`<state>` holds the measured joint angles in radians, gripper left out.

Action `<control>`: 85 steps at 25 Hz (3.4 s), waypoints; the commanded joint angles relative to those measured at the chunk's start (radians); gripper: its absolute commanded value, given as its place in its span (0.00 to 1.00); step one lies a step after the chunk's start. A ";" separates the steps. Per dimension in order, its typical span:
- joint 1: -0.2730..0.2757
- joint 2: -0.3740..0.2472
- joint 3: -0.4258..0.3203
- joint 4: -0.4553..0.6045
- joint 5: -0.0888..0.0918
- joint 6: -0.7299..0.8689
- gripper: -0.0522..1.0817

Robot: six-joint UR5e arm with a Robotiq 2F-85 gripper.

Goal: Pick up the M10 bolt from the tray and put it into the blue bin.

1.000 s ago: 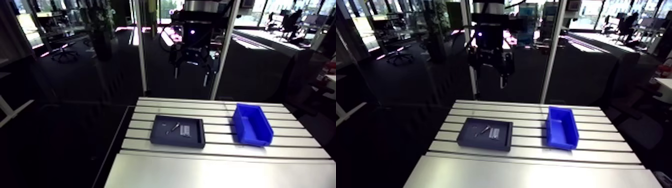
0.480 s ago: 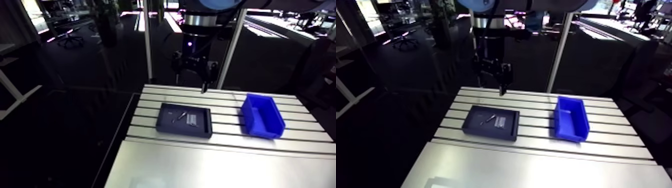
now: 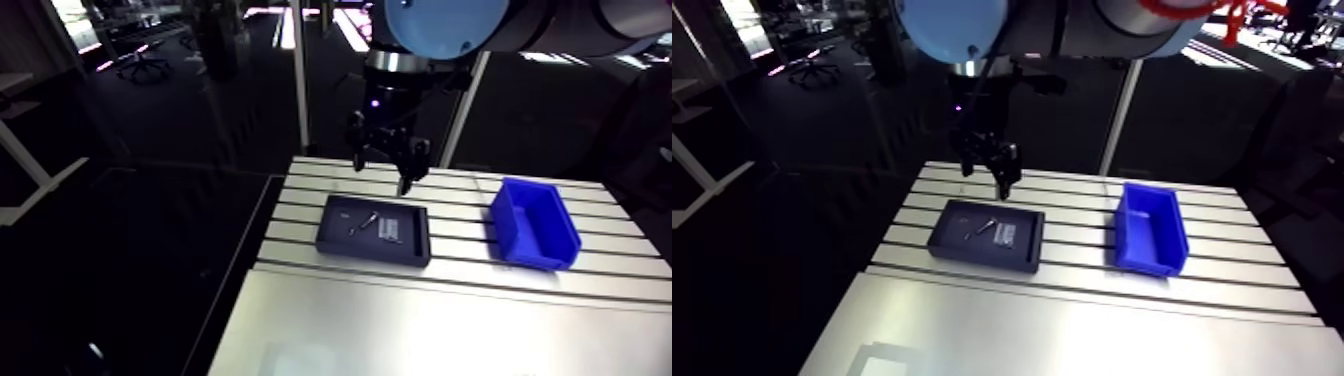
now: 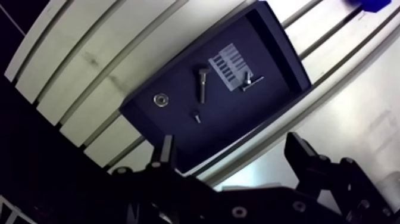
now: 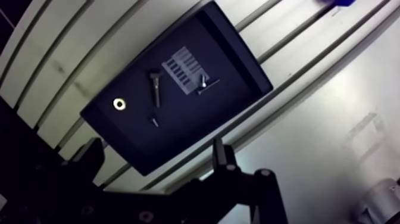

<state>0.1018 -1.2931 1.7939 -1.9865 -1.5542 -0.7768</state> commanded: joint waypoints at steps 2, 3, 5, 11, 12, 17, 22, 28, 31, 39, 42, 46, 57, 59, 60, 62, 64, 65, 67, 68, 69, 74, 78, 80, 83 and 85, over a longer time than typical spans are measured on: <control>0.003 0.030 0.029 -0.055 -0.013 0.008 0.05; 0.004 0.035 0.032 -0.078 -0.017 0.009 0.05; 0.004 0.038 0.052 -0.130 -0.028 0.023 0.05; 0.004 0.059 0.065 -0.159 -0.028 0.025 0.05; 0.004 0.064 0.066 -0.162 -0.028 0.025 0.05; 0.004 0.082 0.078 -0.183 -0.027 0.025 0.06; 0.004 0.105 0.088 -0.205 -0.027 0.025 0.06; 0.004 0.124 0.095 -0.225 -0.027 0.023 0.12; 0.004 0.125 0.098 -0.236 -0.027 0.023 0.17; 0.004 0.128 0.104 -0.262 -0.027 0.022 0.31; 0.004 0.133 0.108 -0.263 -0.027 0.022 0.35; 0.004 0.143 0.111 -0.288 -0.027 0.022 0.37; 0.004 0.163 0.104 -0.292 -0.027 0.023 0.41; 0.004 0.163 0.103 -0.292 -0.027 0.023 0.41; 0.004 0.165 0.101 -0.292 -0.027 0.023 0.41; 0.004 0.165 0.098 -0.292 -0.027 0.023 0.41; 0.006 0.165 0.097 -0.294 -0.027 0.023 0.41; 0.006 0.165 0.097 -0.299 -0.027 0.023 0.41; 0.006 0.165 0.097 -0.303 -0.027 0.023 0.43; 0.006 0.165 0.097 -0.303 -0.027 0.023 0.43; 0.006 0.165 0.097 -0.303 -0.027 0.023 0.43; 0.010 0.166 0.097 -0.303 -0.027 0.025 0.43; 0.010 0.166 0.097 -0.305 -0.027 0.025 0.46; 0.010 0.170 0.097 -0.305 -0.027 0.025 0.48; 0.012 0.174 0.098 -0.303 -0.025 0.025 0.50; 0.012 0.174 0.098 -0.303 -0.025 0.025 0.52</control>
<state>0.1121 -1.1224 1.8911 -2.2903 -1.5801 -0.7523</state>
